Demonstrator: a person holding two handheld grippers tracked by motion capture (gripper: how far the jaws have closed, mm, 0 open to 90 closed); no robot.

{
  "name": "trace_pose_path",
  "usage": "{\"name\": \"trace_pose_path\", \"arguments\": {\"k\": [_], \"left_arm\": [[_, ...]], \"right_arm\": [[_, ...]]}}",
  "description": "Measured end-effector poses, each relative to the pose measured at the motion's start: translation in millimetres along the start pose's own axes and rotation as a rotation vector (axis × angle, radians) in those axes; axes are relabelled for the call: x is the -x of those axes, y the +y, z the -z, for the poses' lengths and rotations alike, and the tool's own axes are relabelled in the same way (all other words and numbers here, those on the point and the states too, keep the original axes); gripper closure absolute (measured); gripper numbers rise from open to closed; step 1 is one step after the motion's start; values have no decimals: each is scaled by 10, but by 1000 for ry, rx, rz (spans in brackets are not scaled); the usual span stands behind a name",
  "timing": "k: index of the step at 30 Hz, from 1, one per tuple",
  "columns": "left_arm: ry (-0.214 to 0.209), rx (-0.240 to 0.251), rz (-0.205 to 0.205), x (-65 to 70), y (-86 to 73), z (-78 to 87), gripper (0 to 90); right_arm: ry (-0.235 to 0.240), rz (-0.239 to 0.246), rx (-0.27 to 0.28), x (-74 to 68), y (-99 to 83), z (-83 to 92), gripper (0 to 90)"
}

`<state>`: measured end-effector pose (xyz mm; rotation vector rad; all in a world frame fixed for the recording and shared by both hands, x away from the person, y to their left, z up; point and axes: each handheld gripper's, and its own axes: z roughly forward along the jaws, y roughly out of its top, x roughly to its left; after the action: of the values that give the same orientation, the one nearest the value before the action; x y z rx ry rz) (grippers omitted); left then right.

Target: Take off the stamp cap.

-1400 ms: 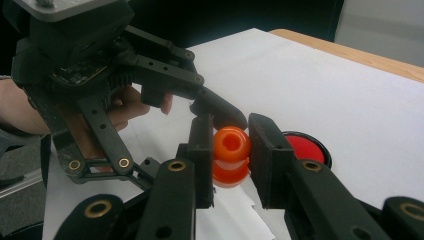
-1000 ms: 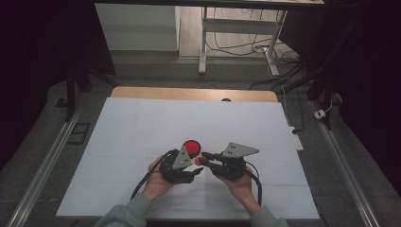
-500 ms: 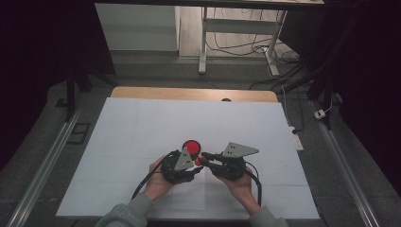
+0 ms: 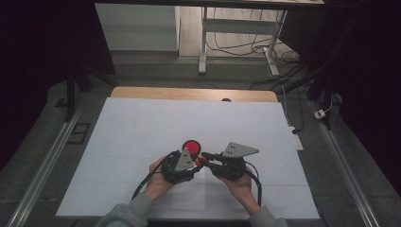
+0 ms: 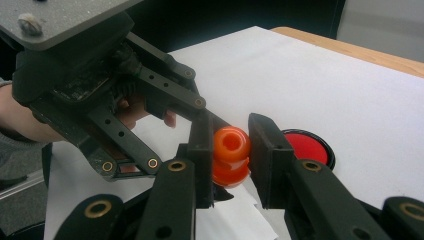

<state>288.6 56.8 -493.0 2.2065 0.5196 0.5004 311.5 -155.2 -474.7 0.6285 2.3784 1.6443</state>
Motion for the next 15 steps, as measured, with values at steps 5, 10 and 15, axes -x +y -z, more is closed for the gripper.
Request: {"name": "trace_pose_path", "arguments": {"k": [5,10,15], "left_arm": [[-2,0,3,-3,-1,3,649],[-2,-7,-5,-2,-6,5,653],[-7,-11,-3,-2,-17,-4,656]], "right_arm": [[-3,5,5,-7,-3,-2,723],[-2,2,2,-9,-9,-9,723],[-3,5,-1,-12,-16,-18,724]]}}
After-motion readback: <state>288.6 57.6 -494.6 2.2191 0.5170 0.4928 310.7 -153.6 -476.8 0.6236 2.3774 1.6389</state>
